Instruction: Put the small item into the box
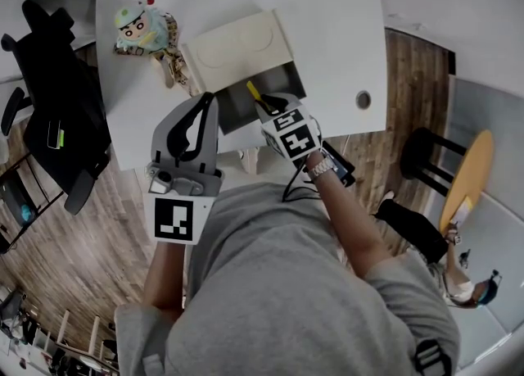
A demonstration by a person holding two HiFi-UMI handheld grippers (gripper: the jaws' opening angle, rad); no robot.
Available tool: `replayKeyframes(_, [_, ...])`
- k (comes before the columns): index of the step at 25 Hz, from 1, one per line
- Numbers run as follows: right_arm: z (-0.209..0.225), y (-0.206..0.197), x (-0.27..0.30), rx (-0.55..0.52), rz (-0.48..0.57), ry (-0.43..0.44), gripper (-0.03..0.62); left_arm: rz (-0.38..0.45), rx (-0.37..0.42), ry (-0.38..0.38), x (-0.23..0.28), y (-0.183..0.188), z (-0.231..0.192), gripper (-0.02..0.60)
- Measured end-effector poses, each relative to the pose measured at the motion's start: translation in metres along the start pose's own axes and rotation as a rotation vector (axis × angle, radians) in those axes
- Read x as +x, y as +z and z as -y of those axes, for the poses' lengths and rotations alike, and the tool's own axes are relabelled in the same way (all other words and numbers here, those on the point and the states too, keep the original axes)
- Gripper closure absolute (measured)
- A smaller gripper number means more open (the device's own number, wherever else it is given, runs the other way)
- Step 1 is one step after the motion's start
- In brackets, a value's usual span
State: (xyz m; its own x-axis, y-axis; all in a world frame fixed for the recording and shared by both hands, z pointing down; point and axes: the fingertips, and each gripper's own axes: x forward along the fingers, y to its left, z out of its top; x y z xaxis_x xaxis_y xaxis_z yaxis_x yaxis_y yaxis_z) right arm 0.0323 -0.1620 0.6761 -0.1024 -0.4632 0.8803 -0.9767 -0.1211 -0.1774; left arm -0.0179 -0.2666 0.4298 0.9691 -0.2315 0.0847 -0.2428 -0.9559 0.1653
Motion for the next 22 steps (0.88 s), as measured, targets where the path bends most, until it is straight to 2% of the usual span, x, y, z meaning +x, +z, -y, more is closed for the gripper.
replayKeyframes(11, [0.007,0.001,0.023,-0.041,-0.078,-0.015,0.511,-0.013,-0.013,0.002,0.007,-0.003,-0.014,0.548])
replayKeyframes(22, [0.009,-0.007,0.038,-0.022,-0.162,-0.014,0.51,-0.019,-0.022,0.001,0.013,-0.006,-0.025,0.548])
